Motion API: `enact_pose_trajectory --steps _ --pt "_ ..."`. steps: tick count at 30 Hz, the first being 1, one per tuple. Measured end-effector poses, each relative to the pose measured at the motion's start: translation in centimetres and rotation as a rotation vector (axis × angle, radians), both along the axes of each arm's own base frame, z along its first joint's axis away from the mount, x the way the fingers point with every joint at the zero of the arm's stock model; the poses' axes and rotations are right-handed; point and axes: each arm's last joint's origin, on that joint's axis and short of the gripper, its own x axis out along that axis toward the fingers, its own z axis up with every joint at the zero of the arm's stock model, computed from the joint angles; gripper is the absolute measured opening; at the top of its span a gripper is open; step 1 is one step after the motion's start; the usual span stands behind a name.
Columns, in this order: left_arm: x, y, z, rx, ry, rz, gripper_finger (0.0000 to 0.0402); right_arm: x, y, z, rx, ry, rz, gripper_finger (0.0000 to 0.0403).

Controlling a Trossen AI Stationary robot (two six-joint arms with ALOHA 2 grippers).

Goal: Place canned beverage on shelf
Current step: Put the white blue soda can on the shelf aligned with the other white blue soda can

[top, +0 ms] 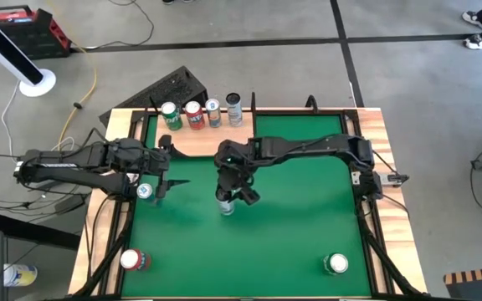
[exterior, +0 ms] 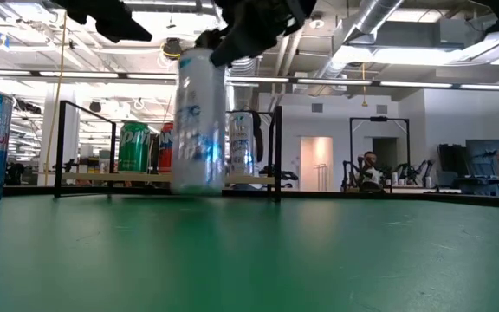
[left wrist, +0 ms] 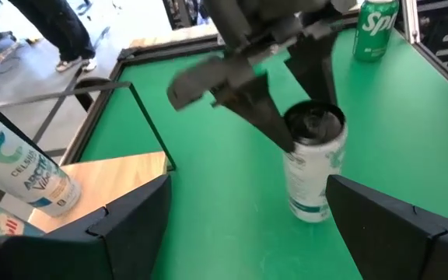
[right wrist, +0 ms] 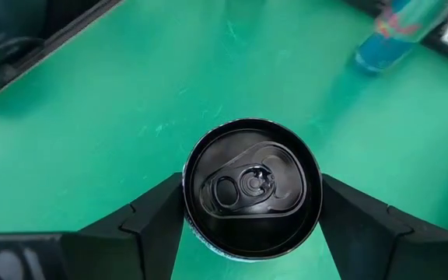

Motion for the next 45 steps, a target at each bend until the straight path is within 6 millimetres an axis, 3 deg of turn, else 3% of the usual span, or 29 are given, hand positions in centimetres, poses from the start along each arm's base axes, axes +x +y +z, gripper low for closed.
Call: enact_pose_trajectory --steps 11,20,30,35,39,43,45 --pt "0.5 -0.1 -0.2 -0.011 0.014 -0.023 0.0327 0.0 1.7 -0.1 -0.003 0.014 0.022 0.0285" --pt "0.4 -0.1 -0.2 -0.010 0.017 -0.023 0.0327 0.0 1.5 -0.2 -0.079 0.016 -0.033 0.0287" --pt "0.4 -0.1 -0.2 -0.003 0.017 -0.025 0.0327 0.0 2.0 0.0 -0.084 0.016 -0.059 0.0343" --pt "0.4 -0.1 -0.2 -0.002 0.018 -0.025 0.0327 0.0 2.1 0.1 -0.104 0.011 -0.075 0.0351" --pt "0.4 -0.1 -0.2 0.002 0.019 -0.026 0.0327 -0.3 2.1 1.5 -0.066 0.012 -0.169 0.0347" --pt "0.4 -0.1 -0.2 0.028 0.020 -0.035 0.0327 -0.8 2.2 4.4 0.013 0.000 -0.404 0.0346" --pt "0.5 -0.1 -0.2 0.042 0.019 -0.039 0.0327 -1.1 2.6 4.9 0.044 0.021 -0.520 0.0346"
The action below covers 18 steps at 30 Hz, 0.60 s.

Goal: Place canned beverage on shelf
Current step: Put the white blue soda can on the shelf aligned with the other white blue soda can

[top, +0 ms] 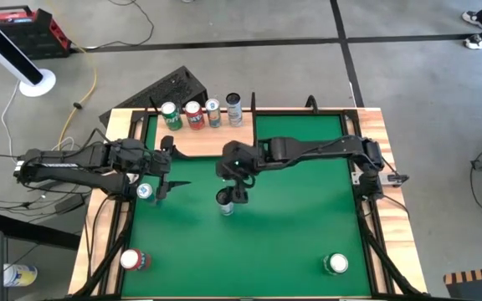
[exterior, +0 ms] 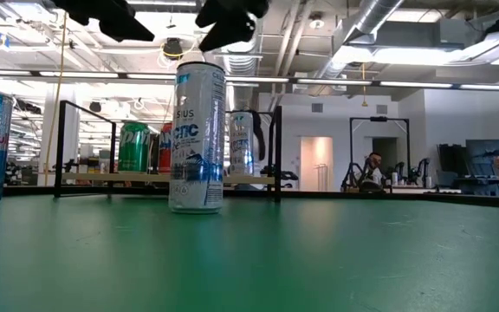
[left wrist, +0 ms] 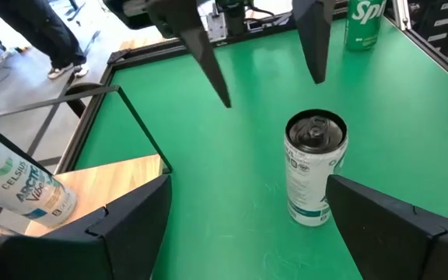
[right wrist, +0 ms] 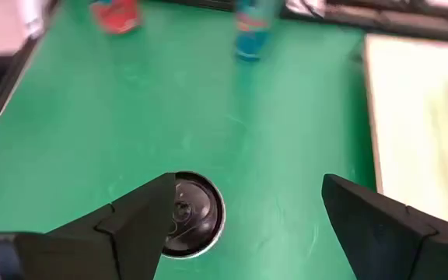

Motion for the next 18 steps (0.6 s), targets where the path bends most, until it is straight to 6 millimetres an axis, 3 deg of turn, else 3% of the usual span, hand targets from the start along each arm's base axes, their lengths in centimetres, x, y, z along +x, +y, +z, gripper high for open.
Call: enact_pose_trajectory --steps 11,18 --pt "0.1 0.0 0.2 0.027 -0.025 -0.009 0.0327 -0.7 5.8 -0.4 0.045 -0.061 -0.539 0.0346" --pt "0.1 -0.1 0.2 -0.022 -0.027 -0.033 0.0327 -1.7 10.1 -1.2 -0.031 -0.208 -0.711 0.0346"
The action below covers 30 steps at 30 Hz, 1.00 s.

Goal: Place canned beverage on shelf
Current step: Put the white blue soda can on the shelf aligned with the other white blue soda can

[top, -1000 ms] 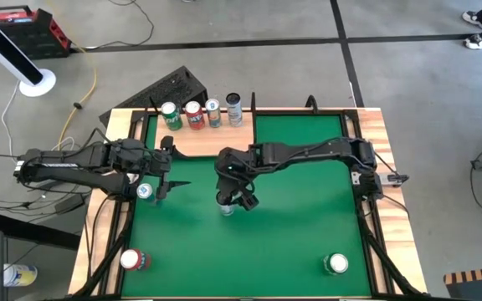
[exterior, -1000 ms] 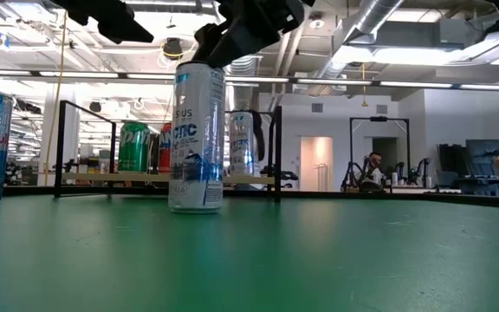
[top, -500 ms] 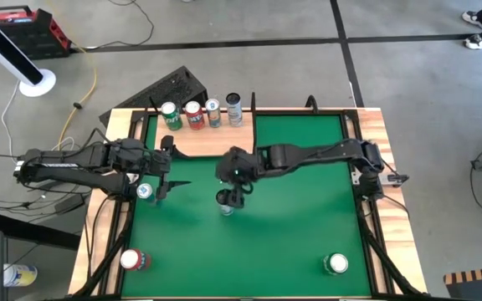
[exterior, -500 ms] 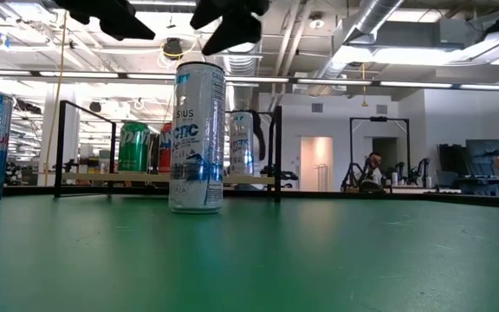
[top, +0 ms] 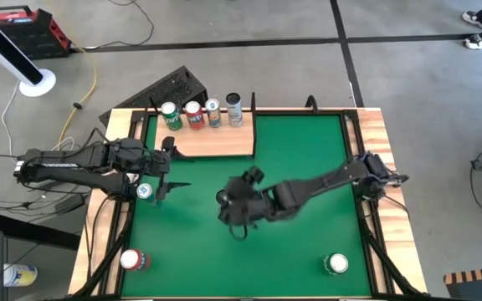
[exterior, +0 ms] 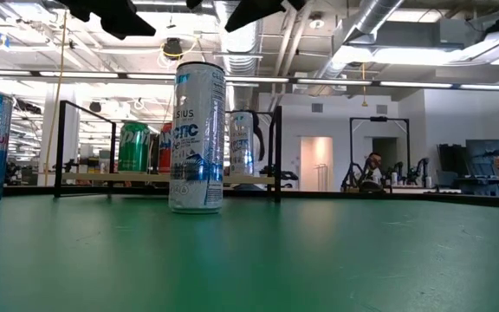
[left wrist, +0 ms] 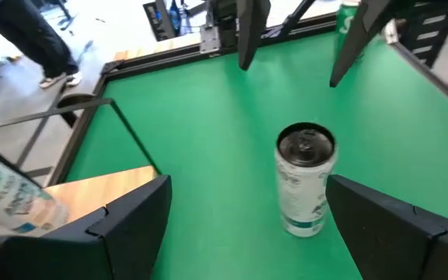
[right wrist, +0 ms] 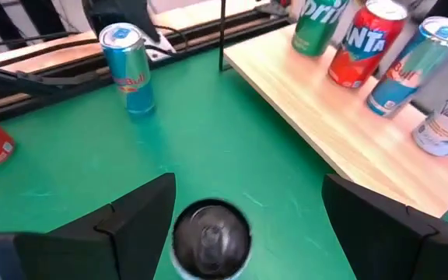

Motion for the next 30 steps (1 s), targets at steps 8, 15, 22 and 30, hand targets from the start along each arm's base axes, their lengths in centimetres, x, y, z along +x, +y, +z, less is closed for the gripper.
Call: enact_pose_trajectory --steps 8,15,22,30 --pt "0.0 -0.1 0.0 -0.049 0.003 -0.003 0.0327 -0.8 3.6 -3.6 -0.147 -0.113 -0.063 0.0346" --pt "0.0 -0.1 0.0 -0.058 0.003 0.000 0.0327 -1.2 4.5 -7.6 -0.129 -0.257 -0.104 0.0346" --pt "0.0 -0.1 -0.1 -0.058 0.008 -0.002 0.0327 -1.6 4.0 -9.6 -0.177 -0.293 -0.131 0.0346" --pt "0.0 -0.1 -0.1 -0.046 0.007 -0.005 0.0327 -1.3 3.9 -11.5 -0.184 -0.299 -0.107 0.0346"
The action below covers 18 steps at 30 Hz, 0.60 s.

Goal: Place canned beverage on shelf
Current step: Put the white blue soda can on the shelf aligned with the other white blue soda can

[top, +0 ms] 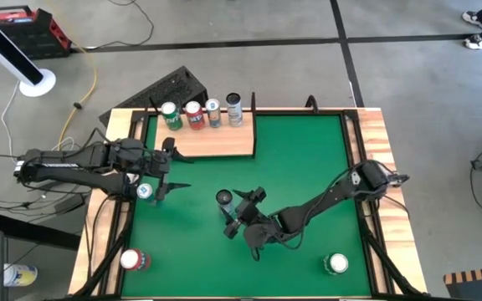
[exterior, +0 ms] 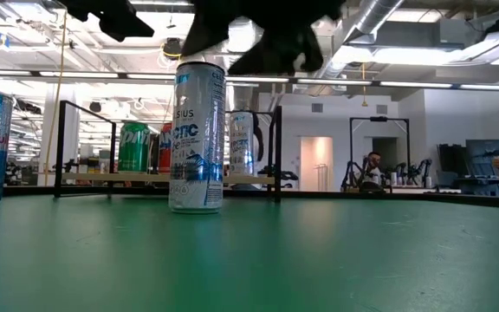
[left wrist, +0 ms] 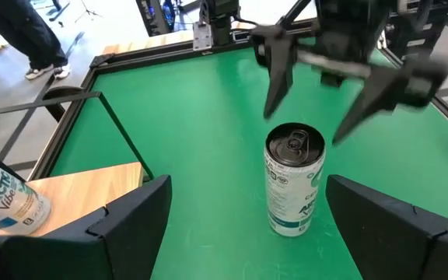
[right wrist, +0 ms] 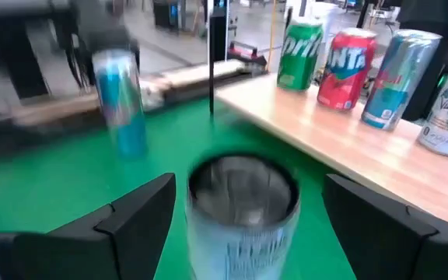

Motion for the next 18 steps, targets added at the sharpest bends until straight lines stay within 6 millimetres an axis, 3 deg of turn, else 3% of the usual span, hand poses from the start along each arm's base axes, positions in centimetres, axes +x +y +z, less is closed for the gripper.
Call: enact_pose_trajectory --steps 8,18 --pt "0.0 0.0 0.0 0.001 0.004 0.000 0.0327 1.6 0.0 -2.6 -0.061 0.010 0.044 0.0346" --pt "-0.1 0.0 -0.2 0.002 0.022 0.001 0.0327 2.1 -1.3 -2.6 -0.065 0.009 0.015 0.0345"
